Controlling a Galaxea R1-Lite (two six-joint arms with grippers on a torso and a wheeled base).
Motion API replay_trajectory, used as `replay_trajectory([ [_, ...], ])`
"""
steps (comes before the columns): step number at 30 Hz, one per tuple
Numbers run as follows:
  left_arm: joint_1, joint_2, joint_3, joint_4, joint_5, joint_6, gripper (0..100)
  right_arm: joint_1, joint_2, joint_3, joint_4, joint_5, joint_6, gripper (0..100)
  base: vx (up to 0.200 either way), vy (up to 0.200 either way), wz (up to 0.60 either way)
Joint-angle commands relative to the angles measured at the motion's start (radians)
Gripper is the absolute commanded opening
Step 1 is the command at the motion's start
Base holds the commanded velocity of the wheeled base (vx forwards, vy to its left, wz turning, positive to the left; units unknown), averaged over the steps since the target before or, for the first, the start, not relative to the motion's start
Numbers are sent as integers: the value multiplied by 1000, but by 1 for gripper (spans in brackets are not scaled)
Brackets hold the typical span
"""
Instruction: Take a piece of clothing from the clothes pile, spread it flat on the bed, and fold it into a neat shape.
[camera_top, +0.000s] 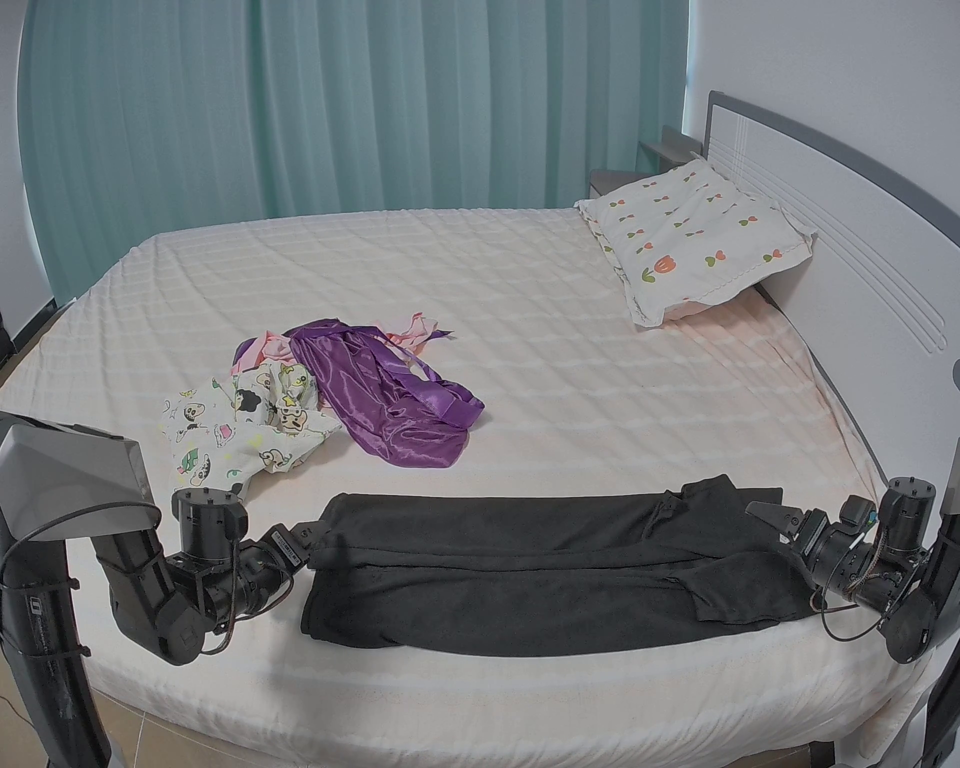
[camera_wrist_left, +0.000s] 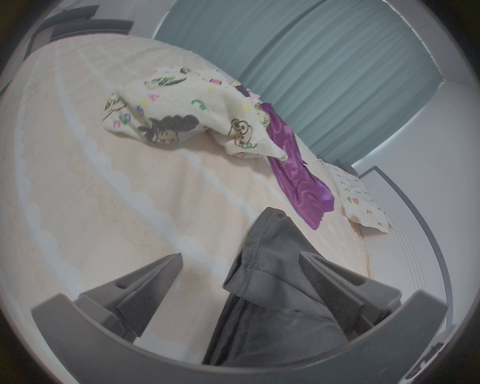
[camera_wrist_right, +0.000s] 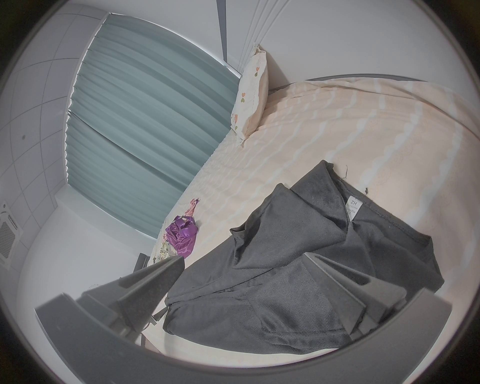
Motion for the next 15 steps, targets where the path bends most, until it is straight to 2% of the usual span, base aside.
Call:
replay_trajectory([
  [1, -42, -3, -77, 81, 34, -62, 100, 0, 20, -3, -13, -1, 0, 100, 0, 0, 0],
  [7, -61, -3, -121, 120, 89, -152, 100, 0, 36, -6, -13, -1, -1, 100, 0, 0, 0],
  [15, -64, -14, -124, 122, 94, -158, 100, 2, 49, -7, -13, -1, -4, 100, 0, 0, 0],
])
